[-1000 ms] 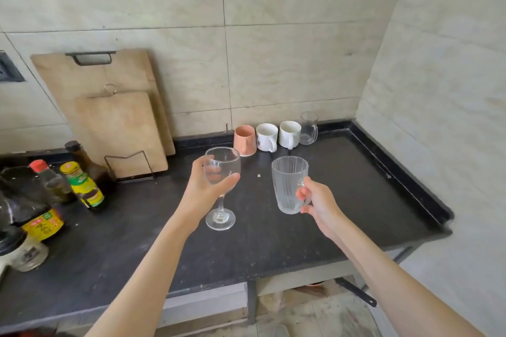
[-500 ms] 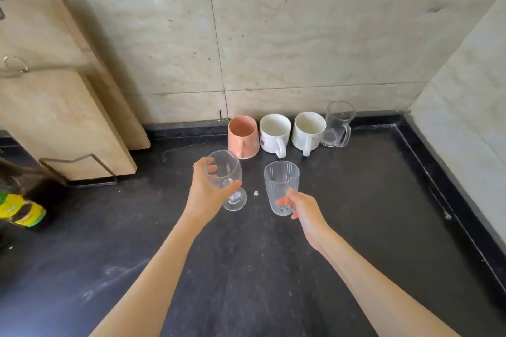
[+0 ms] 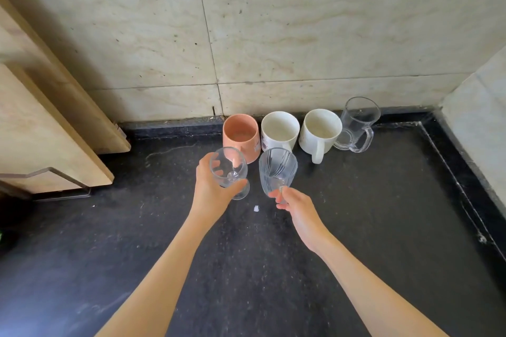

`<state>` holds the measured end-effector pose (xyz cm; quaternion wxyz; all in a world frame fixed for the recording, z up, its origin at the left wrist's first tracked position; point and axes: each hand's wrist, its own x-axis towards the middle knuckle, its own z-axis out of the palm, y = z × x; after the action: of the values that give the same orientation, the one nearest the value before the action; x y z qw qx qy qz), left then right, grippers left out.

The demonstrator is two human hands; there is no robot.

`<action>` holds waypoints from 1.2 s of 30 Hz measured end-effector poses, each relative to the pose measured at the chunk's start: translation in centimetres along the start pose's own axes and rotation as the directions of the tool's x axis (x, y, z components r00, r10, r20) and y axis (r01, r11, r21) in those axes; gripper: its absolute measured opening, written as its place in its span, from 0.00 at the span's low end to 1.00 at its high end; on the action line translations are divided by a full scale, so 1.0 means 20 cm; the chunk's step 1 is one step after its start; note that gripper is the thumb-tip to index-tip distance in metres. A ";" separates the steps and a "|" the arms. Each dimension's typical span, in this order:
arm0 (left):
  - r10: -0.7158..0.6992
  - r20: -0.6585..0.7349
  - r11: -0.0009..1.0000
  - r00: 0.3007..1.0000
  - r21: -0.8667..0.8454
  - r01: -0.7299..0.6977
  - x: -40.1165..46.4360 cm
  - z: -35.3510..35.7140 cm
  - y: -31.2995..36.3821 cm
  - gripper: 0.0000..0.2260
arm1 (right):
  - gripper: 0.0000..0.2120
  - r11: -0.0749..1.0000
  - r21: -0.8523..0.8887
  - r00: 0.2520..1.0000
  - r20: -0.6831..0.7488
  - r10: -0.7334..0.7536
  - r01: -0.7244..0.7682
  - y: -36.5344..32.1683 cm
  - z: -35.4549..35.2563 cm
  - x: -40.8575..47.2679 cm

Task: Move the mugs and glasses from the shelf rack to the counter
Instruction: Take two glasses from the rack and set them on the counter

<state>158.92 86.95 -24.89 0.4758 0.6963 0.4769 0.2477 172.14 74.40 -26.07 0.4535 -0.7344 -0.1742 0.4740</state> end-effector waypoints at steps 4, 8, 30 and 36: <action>-0.013 0.002 1.000 1.000 0.002 0.013 0.04 0.03 0.01 0.35 | 0.18 1.000 -0.002 1.000 0.006 0.030 -0.030 -0.01 0.00 0.04; -0.012 0.011 1.000 1.000 0.015 0.011 0.09 0.04 0.05 0.35 | 0.18 0.999 -0.007 0.999 0.015 0.038 -0.038 0.00 0.02 0.07; 0.091 0.183 0.867 0.979 0.469 -0.168 -0.33 -0.40 0.25 0.32 | 0.25 0.625 -0.708 0.909 0.058 -0.413 0.329 -0.38 -0.03 -0.42; 0.275 -0.014 0.767 0.961 0.606 -0.211 -0.73 -0.67 0.44 0.28 | 0.30 0.207 -0.790 0.687 0.334 -0.645 0.577 -0.56 0.08 -0.68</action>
<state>145.84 78.76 -9.63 0.1705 0.8529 0.4600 0.1788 165.95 71.79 -9.60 0.1836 -0.7404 -0.6418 0.0783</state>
